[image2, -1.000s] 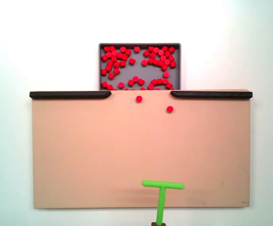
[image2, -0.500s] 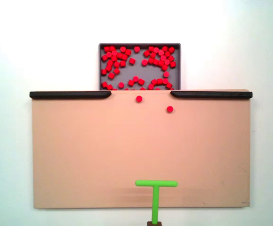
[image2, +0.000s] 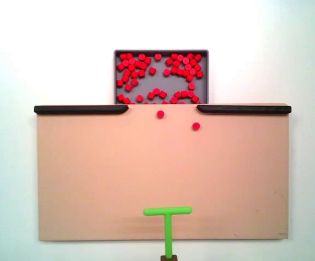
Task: Push granules from right to the grey container
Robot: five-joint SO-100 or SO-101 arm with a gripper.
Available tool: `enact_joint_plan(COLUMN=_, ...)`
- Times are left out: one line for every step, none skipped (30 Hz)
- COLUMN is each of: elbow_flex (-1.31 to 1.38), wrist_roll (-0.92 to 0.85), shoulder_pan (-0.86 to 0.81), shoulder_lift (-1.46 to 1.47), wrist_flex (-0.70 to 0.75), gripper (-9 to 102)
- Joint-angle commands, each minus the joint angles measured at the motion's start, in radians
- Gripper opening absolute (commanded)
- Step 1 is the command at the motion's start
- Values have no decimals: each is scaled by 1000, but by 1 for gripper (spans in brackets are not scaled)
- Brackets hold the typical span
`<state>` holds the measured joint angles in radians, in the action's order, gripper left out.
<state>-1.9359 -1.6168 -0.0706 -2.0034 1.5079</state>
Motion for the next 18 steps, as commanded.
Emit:
enact_joint_plan(elbow_flex=18, wrist_roll=-9, shoulder_pan=8, shoulder_lift=2, wrist_flex=-3, gripper=0)
enact_joint_plan(elbow_flex=18, wrist_roll=-9, shoulder_pan=9, shoulder_lift=3, wrist_flex=-5, gripper=0)
enact_joint_plan(elbow_flex=18, wrist_roll=-9, shoulder_pan=9, shoulder_lift=5, wrist_flex=-5, gripper=0)
enact_joint_plan(elbow_flex=18, wrist_roll=-9, shoulder_pan=9, shoulder_lift=8, wrist_flex=-5, gripper=0)
enact_joint_plan(elbow_flex=18, wrist_roll=-9, shoulder_pan=9, shoulder_lift=8, wrist_flex=-5, gripper=0)
enact_joint_plan(elbow_flex=18, wrist_roll=-9, shoulder_pan=9, shoulder_lift=8, wrist_flex=-5, gripper=0)
enact_joint_plan(elbow_flex=18, wrist_roll=-9, shoulder_pan=9, shoulder_lift=9, wrist_flex=-3, gripper=0)
enact_joint_plan(elbow_flex=18, wrist_roll=-9, shoulder_pan=9, shoulder_lift=12, wrist_flex=0, gripper=0)
enact_joint_plan(elbow_flex=18, wrist_roll=-12, shoulder_pan=9, shoulder_lift=14, wrist_flex=0, gripper=0)
enact_joint_plan(elbow_flex=18, wrist_roll=-12, shoulder_pan=9, shoulder_lift=15, wrist_flex=0, gripper=0)
enact_joint_plan(elbow_flex=18, wrist_roll=-12, shoulder_pan=11, shoulder_lift=17, wrist_flex=2, gripper=0)
enact_joint_plan(elbow_flex=18, wrist_roll=-12, shoulder_pan=11, shoulder_lift=17, wrist_flex=2, gripper=0)
enact_joint_plan(elbow_flex=18, wrist_roll=-12, shoulder_pan=11, shoulder_lift=17, wrist_flex=-2, gripper=0)
enact_joint_plan(elbow_flex=18, wrist_roll=-11, shoulder_pan=11, shoulder_lift=17, wrist_flex=-3, gripper=0)
enact_joint_plan(elbow_flex=18, wrist_roll=-8, shoulder_pan=14, shoulder_lift=17, wrist_flex=-5, gripper=0)
enact_joint_plan(elbow_flex=18, wrist_roll=0, shoulder_pan=20, shoulder_lift=17, wrist_flex=-5, gripper=0)
enact_joint_plan(elbow_flex=18, wrist_roll=6, shoulder_pan=26, shoulder_lift=17, wrist_flex=-5, gripper=0)
enact_joint_plan(elbow_flex=18, wrist_roll=12, shoulder_pan=32, shoulder_lift=17, wrist_flex=-5, gripper=0)
